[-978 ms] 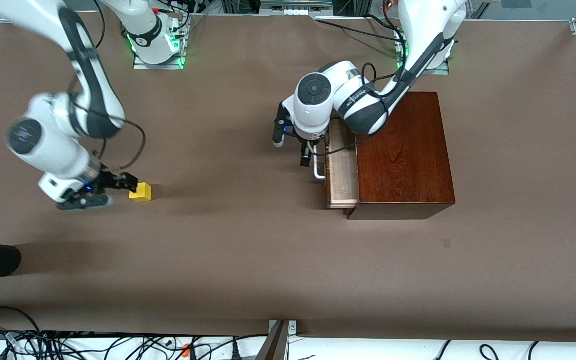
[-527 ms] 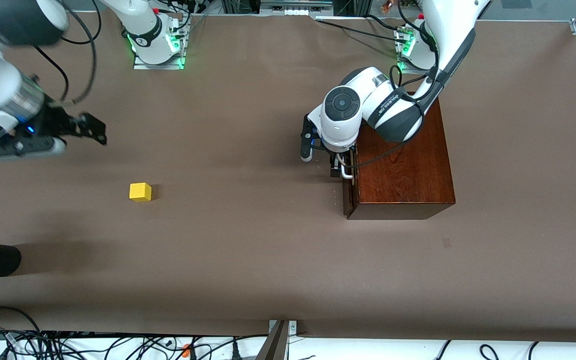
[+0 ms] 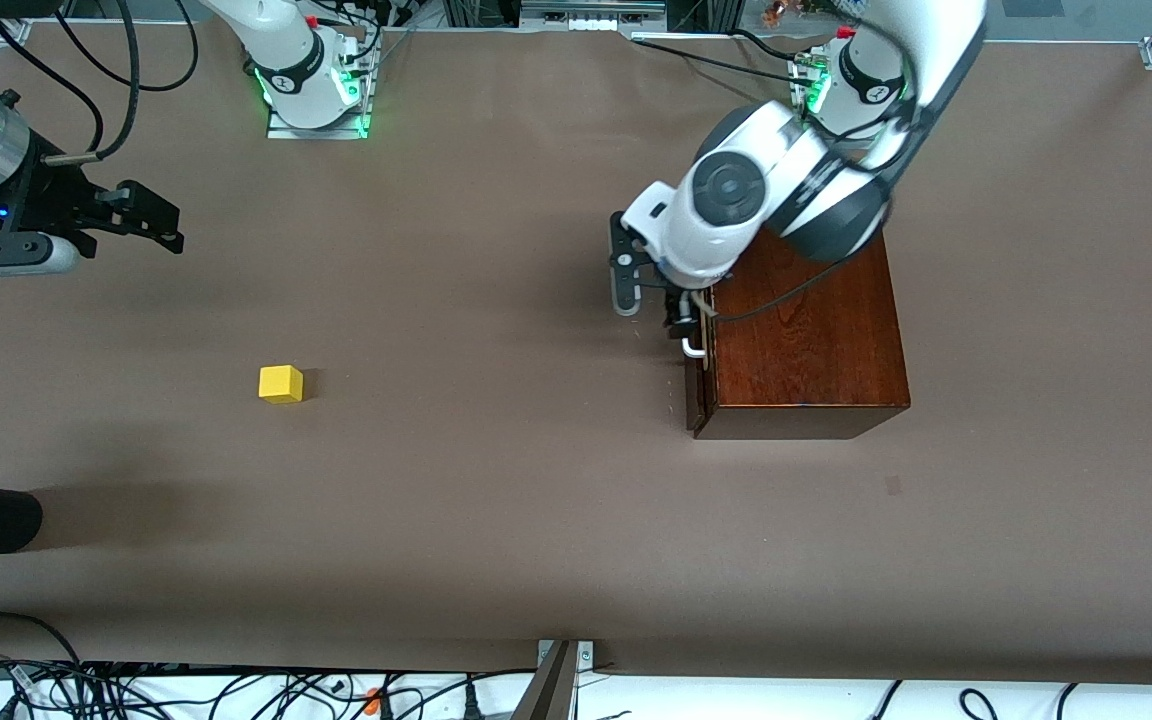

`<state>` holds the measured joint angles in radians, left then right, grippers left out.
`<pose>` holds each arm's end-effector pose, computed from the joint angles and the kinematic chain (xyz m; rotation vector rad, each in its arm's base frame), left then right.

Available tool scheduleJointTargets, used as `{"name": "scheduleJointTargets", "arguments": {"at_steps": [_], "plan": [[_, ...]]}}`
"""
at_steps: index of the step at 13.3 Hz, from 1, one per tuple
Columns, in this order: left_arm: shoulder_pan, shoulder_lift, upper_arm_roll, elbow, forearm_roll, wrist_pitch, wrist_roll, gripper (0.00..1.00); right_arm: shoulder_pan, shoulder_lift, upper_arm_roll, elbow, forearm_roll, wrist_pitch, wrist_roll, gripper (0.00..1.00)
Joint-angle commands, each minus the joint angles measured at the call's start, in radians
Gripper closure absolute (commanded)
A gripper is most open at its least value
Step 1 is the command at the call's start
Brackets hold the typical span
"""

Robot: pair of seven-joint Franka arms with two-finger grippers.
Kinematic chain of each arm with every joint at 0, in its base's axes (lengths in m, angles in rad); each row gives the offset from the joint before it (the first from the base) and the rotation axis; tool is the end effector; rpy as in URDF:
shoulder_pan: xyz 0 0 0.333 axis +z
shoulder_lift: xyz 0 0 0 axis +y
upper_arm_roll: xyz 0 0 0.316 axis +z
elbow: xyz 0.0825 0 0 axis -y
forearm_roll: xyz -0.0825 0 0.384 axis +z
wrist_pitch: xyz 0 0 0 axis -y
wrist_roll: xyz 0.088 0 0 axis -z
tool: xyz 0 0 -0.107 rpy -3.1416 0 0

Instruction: Open drawer, take yellow block, close drawer

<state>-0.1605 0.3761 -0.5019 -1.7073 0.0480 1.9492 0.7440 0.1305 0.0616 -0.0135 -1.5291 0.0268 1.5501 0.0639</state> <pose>0.5232 -0.3671 0.3884 2.2908 -1.9380 -0.1229 0.5667 0.0698 0.6077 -3.1176 -0.0828 0.0667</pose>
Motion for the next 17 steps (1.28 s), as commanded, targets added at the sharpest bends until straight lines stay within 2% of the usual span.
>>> {"name": "scheduleJointTargets", "arguments": {"at_steps": [1, 3, 5, 6, 9, 10, 11, 12, 15, 17], "plan": [[0.041, -0.060, 0.002, 0.111, -0.036, -0.212, -0.134, 0.00, -0.003, 0.021, 0.003, 0.056, 0.004, -0.022, 0.008, 0.00], [0.091, -0.086, 0.003, 0.194, -0.039, -0.355, -0.239, 0.00, -0.005, 0.021, 0.000, 0.067, 0.004, -0.016, 0.008, 0.00], [0.192, -0.109, 0.008, 0.245, -0.034, -0.462, -0.279, 0.00, -0.003, 0.038, 0.001, 0.067, -0.008, -0.007, 0.008, 0.00], [0.252, -0.111, 0.008, 0.262, -0.030, -0.496, -0.279, 0.00, 0.000, 0.041, 0.001, 0.067, -0.008, 0.005, 0.011, 0.00], [0.332, -0.111, 0.029, 0.320, -0.031, -0.535, -0.322, 0.00, 0.000, 0.043, 0.003, 0.067, -0.004, 0.034, 0.016, 0.00], [0.319, -0.138, 0.090, 0.315, -0.030, -0.529, -0.331, 0.00, 0.003, 0.043, 0.003, 0.067, -0.002, 0.036, 0.019, 0.00], [0.253, -0.160, 0.200, 0.311, -0.036, -0.524, -0.360, 0.00, 0.008, 0.044, 0.003, 0.067, 0.001, 0.044, 0.019, 0.00], [0.204, -0.184, 0.289, 0.293, -0.039, -0.500, -0.441, 0.00, 0.009, 0.043, 0.003, 0.067, 0.002, 0.057, 0.020, 0.00], [0.174, -0.346, 0.362, 0.081, -0.034, -0.295, -0.765, 0.00, 0.011, 0.044, 0.003, 0.067, 0.002, 0.064, 0.022, 0.00], [0.132, -0.397, 0.449, -0.007, -0.039, -0.250, -0.778, 0.00, 0.011, 0.044, 0.003, 0.066, 0.002, 0.062, 0.022, 0.00]]}}
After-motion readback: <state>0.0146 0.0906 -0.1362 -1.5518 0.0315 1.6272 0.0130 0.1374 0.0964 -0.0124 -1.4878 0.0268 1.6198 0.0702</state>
